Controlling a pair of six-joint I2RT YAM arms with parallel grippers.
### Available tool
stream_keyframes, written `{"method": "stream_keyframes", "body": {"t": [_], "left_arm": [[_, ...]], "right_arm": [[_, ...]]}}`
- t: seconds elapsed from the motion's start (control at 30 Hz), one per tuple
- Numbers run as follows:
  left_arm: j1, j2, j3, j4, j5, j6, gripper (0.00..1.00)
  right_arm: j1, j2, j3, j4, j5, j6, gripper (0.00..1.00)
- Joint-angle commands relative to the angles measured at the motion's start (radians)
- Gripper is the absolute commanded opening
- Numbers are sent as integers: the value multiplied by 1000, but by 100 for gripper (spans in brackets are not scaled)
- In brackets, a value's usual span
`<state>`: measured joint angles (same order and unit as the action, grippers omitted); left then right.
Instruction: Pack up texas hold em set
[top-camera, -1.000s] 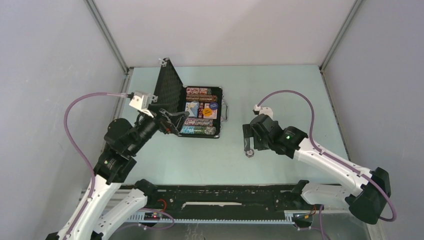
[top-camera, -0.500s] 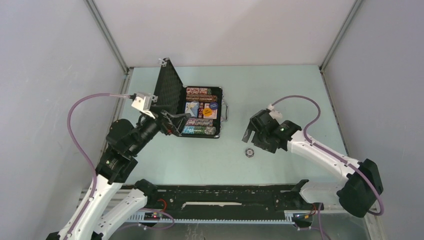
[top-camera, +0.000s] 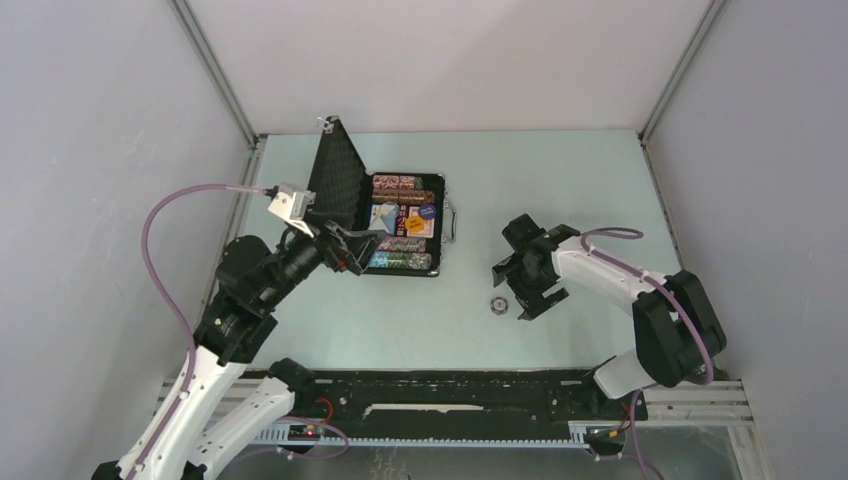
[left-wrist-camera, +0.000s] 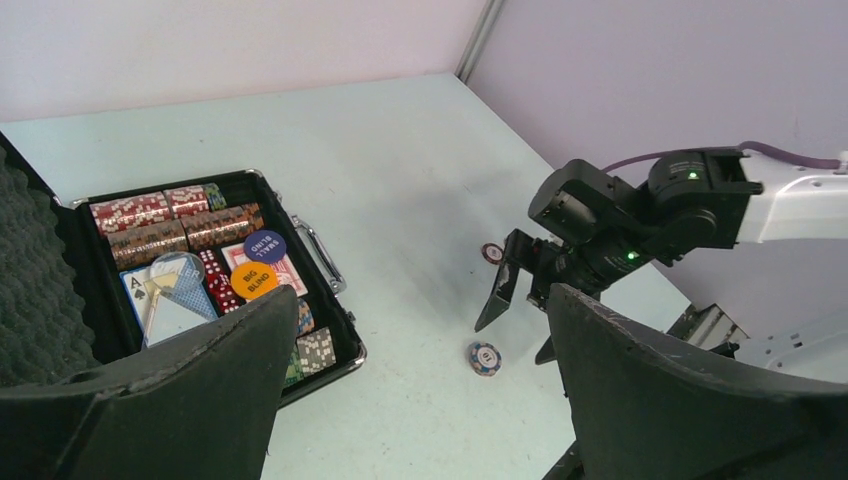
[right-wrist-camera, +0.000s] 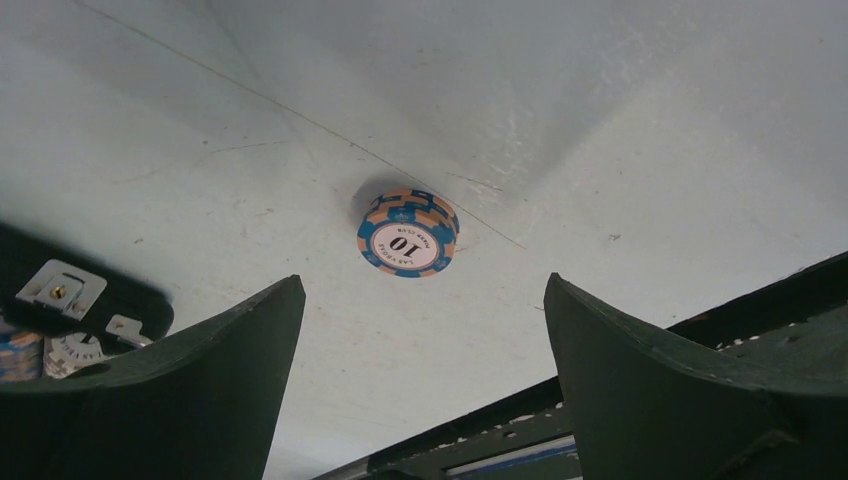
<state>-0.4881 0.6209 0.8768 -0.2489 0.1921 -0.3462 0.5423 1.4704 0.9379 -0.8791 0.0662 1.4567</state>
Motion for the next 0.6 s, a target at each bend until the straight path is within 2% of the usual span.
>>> {"method": "stream_keyframes", "body": {"t": [0.0,0.33,0.57], "left_arm": [[5,9,19,23,38,-24,100],[3,14,17,26,46,-27,100],[0,17,17,26,52,-27,100]], "right_arm": [[-13,52,19,0,-55,119,99],[2,136,19,62,-55,175,98],[5,192,19,107,-56,189,92]]}}
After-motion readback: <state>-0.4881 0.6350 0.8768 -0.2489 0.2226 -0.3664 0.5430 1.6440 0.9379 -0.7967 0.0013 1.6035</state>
